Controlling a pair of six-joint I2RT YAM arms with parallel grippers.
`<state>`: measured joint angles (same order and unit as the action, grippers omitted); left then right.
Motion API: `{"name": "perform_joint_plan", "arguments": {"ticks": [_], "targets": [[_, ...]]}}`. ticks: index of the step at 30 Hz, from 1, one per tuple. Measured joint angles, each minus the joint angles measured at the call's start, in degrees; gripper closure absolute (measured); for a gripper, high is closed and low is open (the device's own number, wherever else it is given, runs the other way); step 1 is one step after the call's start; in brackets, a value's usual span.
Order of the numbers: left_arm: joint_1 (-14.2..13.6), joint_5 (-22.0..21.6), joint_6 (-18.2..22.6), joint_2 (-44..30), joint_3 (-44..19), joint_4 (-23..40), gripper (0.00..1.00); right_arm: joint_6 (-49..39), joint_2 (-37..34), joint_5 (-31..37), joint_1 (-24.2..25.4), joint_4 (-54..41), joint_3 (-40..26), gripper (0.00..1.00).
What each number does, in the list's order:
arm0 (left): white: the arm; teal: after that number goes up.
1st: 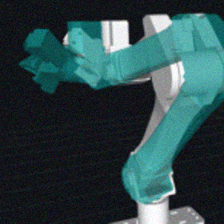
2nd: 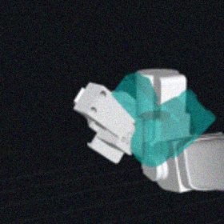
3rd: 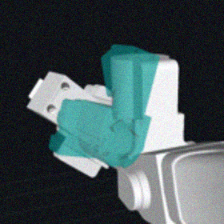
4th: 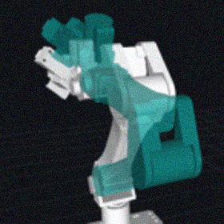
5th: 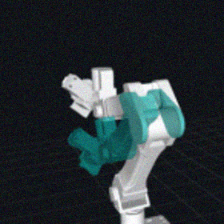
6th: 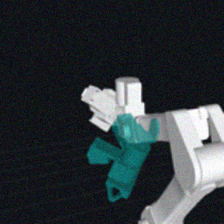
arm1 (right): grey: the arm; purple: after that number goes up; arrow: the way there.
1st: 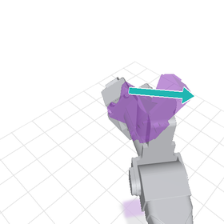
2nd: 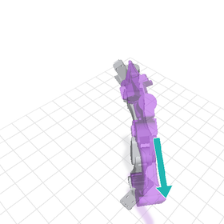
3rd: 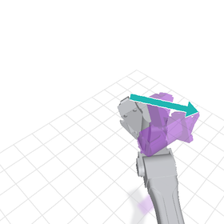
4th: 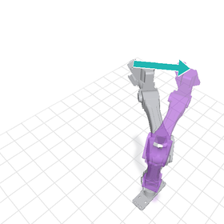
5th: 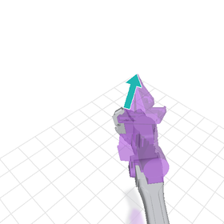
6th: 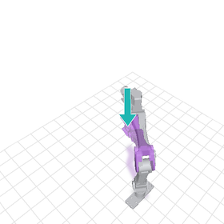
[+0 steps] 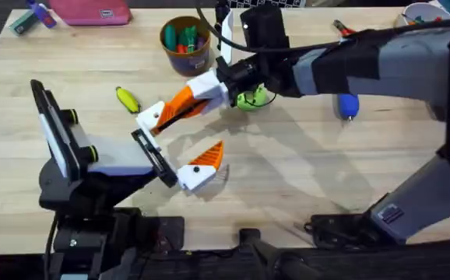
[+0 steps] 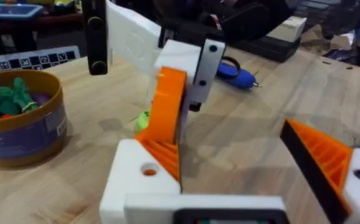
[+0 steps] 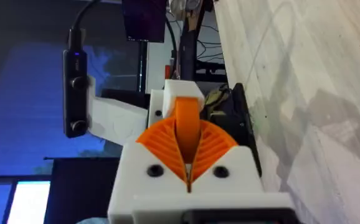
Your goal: Pick up the gripper from the table and insert it into the empty holder that is missing its gripper. Then pick up a screw, insert it into the mounting hole, and use the screwdriver to tighten it. Finally, clean up the table by picking up the vegetable and placing it into the bucket.
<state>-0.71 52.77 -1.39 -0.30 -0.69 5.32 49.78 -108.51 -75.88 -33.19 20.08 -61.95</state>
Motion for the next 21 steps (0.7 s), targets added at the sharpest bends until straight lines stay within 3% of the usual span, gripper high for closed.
{"name": "perform_joint_plan", "arguments": {"ticks": [17, 18, 21], "targets": [[0.0, 0.0, 0.0, 0.0, 0.0, 0.0, 0.015, 1.1, 0.0, 0.0, 0.0, 0.6, 0.2, 0.980], [0.0, 0.0, 0.0, 0.0, 0.0, 0.0, 0.015, 1.2, 0.0, 0.1, 0.0, 0.5, 0.2, 0.881], [-0.3, 1.5, 0.1, 0.0, 0.0, 0.0, 0.015, 1.2, 0.0, 2.1, -0.1, 0.5, 0.4, 0.451]]}}
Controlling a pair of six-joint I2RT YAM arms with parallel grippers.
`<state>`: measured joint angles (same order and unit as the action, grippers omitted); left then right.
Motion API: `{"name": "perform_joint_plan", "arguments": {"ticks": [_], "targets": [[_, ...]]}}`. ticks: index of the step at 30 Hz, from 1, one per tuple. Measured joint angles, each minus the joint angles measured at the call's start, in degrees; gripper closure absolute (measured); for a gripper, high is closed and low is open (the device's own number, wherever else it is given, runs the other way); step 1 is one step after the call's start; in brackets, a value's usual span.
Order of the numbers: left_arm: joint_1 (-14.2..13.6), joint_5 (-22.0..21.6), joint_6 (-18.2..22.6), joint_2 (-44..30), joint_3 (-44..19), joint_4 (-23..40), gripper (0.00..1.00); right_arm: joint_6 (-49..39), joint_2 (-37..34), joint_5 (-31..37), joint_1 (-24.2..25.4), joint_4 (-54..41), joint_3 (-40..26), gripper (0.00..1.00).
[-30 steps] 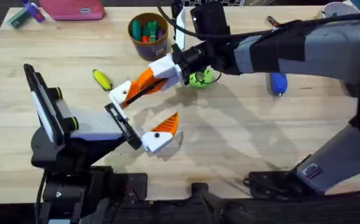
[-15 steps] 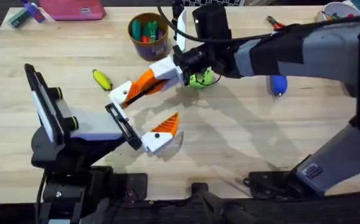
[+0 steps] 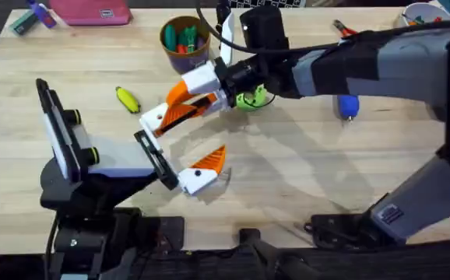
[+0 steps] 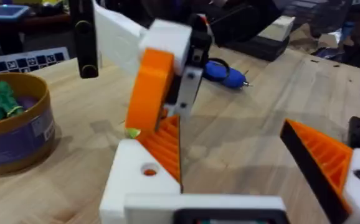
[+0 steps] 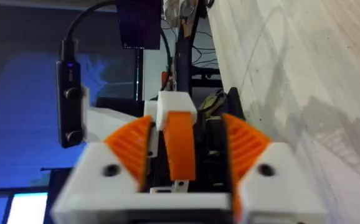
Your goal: Pick up the gripper from the table and insert it into the empty holder that is missing its gripper. Then pick up a screw, insert it into the mounting hole, and use the screwdriver to tighten it. Finally, clean up the table by picking up the vegetable and placing it into the bucket.
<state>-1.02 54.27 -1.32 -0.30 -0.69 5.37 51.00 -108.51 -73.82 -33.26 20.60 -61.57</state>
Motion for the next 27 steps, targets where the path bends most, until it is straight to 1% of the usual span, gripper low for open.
{"name": "perform_joint_plan", "arguments": {"ticks": [1, 2, 3, 4, 12, 15, 18, 21, 24, 27], "targets": [[-0.1, 0.2, 0.0, 0.0, 0.0, 0.0, 0.015, 0.0, 0.0, 0.4, 0.0, 0.0, 0.0, 0.311], [-0.1, 0.4, 0.0, 0.0, 0.0, 0.0, 0.015, 0.0, 0.0, 0.8, 0.0, 0.0, 0.1, 0.147], [-0.1, 0.4, 0.0, 0.0, 0.0, 0.0, 0.015, -0.1, 0.0, 1.0, 0.0, 0.1, 0.1, 0.073], [-0.1, 0.5, 0.0, 0.0, 0.0, 0.0, 0.015, 0.0, 0.0, 1.1, 0.0, 0.0, 0.1, 0.048], [-0.1, 0.9, 0.0, 0.0, 0.0, 0.1, 0.015, -0.1, 0.0, 2.0, 0.2, 0.0, 0.1, 0.035], [-0.1, 1.1, 0.0, 0.0, 0.0, 0.1, 0.014, -1.1, 1.9, 3.0, 1.3, -3.5, 0.4, 0.032], [-0.1, 1.3, 0.0, 0.0, 0.0, 0.2, 0.016, -4.3, 7.2, 6.2, 3.5, -12.0, 0.5, 0.031], [-0.1, 1.3, 0.0, 0.0, 0.0, 0.2, 0.015, -9.8, 15.2, 11.7, 6.6, -24.0, 0.5, 0.031], [-0.1, 1.3, 0.0, 0.0, 0.0, 0.2, 0.014, -15.6, 22.7, 18.7, 9.6, -37.1, 0.1, 0.030], [-0.1, 1.5, 0.0, 0.0, 0.0, 0.2, 0.015, -21.5, 28.2, 27.8, 12.0, -51.4, -2.5, 0.028]]}}
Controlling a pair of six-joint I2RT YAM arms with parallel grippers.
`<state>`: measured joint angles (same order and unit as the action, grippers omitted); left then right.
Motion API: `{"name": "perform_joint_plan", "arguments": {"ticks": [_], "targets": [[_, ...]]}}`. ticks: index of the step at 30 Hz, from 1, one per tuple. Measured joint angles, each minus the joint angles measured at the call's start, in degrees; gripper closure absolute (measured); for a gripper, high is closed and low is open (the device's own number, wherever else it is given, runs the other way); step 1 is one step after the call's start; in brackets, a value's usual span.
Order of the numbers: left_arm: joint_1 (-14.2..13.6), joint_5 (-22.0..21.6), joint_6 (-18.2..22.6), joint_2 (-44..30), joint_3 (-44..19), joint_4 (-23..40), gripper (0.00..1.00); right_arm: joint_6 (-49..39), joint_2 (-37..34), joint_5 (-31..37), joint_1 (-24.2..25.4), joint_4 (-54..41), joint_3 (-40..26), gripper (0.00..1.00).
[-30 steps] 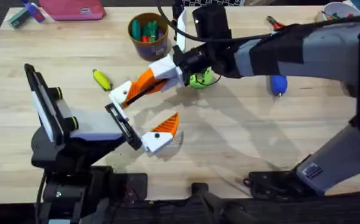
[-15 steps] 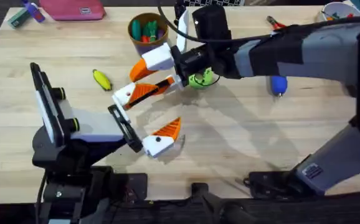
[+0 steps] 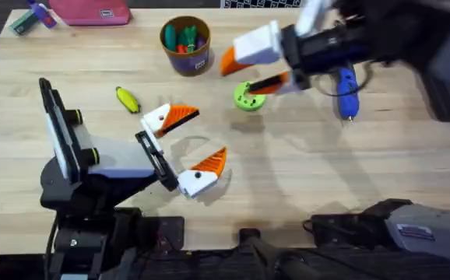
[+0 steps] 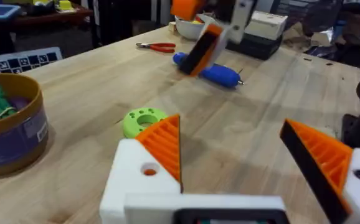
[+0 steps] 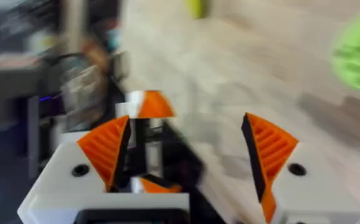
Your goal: Pick up the gripper from the table and insert it into the empty holder that is missing its gripper. Then pick up a screw, insert it into the mounting hole, and use the screwdriver to tighten it. Finally, clean up the table by picking up the vegetable and placing it into the bucket.
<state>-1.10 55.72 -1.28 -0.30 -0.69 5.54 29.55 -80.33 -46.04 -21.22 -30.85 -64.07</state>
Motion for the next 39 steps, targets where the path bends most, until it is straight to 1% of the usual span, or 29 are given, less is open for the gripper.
{"name": "perform_joint_plan", "arguments": {"ticks": [3, 7, 11, 15, 20, 22, 25, 31, 34, 39], "targets": [[0.0, 0.0, 0.0, 0.0, 0.0, 0.0, 0.015, -4.6, 2.1, 10.6, 1.0, -12.6, -4.9, 0.028], [0.0, 0.0, 0.1, 0.0, 0.0, 0.0, 0.015, -8.7, 1.0, 25.6, 0.8, -25.8, -13.1, 0.028], [0.0, 0.0, 0.1, 0.0, 0.0, 0.0, 0.015, -10.5, -2.5, 38.0, -1.0, -32.4, -19.2, 0.028], [0.0, 0.0, 0.2, 0.0, 0.0, 0.0, 0.015, -11.4, -7.6, 45.6, -4.8, -35.0, -22.9, 0.029], [0.0, 0.0, 0.2, 0.0, 0.0, 0.0, 0.015, -10.7, -15.4, 49.2, -8.7, -34.7, -26.0, 0.058], [0.0, 0.0, 0.2, 0.0, 0.0, 0.0, 0.015, -9.8, -18.1, 49.9, -9.8, -33.9, -26.4, 0.085], [0.0, 0.0, 0.2, 0.0, 0.0, 0.0, 0.015, -8.3, -21.2, 50.5, -10.9, -32.8, -26.5, 0.097], [0.0, 0.0, 0.2, 0.0, 0.0, 0.0, 0.015, -5.4, -25.5, 51.0, -12.1, -30.0, -26.5, 0.203], [0.0, 0.0, 0.2, 0.0, 0.0, 0.0, 0.015, -4.7, -27.3, 51.0, -12.2, -28.9, -26.5, 0.238], [0.0, 0.0, 0.2, 0.0, 0.0, 0.0, 0.014, -4.2, -29.1, 51.0, -12.2, -28.4, -26.5, 0.353]]}}
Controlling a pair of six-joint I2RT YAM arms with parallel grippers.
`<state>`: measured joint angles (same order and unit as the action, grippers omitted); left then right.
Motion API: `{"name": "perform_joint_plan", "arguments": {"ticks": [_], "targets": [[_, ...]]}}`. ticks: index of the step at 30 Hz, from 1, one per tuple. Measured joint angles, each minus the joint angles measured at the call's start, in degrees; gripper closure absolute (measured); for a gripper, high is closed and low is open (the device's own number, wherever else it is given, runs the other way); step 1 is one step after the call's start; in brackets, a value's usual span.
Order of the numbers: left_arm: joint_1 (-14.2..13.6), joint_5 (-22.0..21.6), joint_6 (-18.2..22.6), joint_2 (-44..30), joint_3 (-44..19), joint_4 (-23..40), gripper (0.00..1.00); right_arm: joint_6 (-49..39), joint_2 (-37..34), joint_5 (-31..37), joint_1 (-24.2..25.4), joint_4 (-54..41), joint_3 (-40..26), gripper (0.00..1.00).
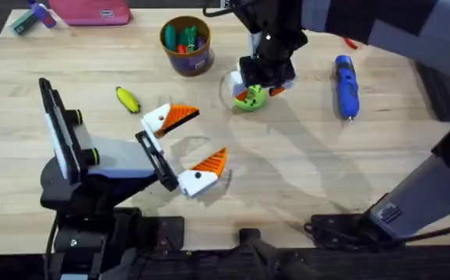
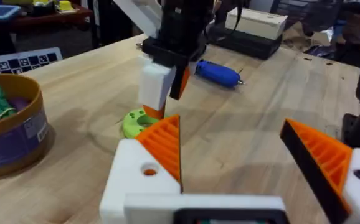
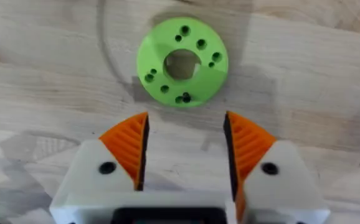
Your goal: Pick up the gripper from the table and insert it into the empty holder that is missing its gripper. Then pick up a screw, insert it into the mounting hole, and use the screwdriver to tighten it. Finally, clean up the table by picking up the vegetable and placing it into the bucket.
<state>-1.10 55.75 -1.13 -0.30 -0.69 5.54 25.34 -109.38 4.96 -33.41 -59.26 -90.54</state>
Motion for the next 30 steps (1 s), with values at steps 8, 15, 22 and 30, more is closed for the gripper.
{"name": "perform_joint_plan", "arguments": {"ticks": [8, 15, 22, 30], "targets": [[0.0, 0.0, 0.0, 0.0, 0.0, 0.0, 0.015, 0.1, 0.0, 0.1, 0.0, 3.8, 3.1, 0.438], [0.0, 0.0, 0.0, 0.0, 0.0, 0.0, 0.016, -1.7, -0.3, 0.2, 0.0, 5.1, 3.1, 0.447], [0.0, 0.0, 0.0, 0.0, 0.0, 0.0, 0.015, -3.4, -2.0, 0.2, 0.0, 5.8, 3.2, 0.481], [0.0, 0.0, 0.0, 0.0, 0.0, 0.0, 0.015, -5.5, -2.5, 0.2, 0.0, 6.2, 3.2, 0.524]]}}
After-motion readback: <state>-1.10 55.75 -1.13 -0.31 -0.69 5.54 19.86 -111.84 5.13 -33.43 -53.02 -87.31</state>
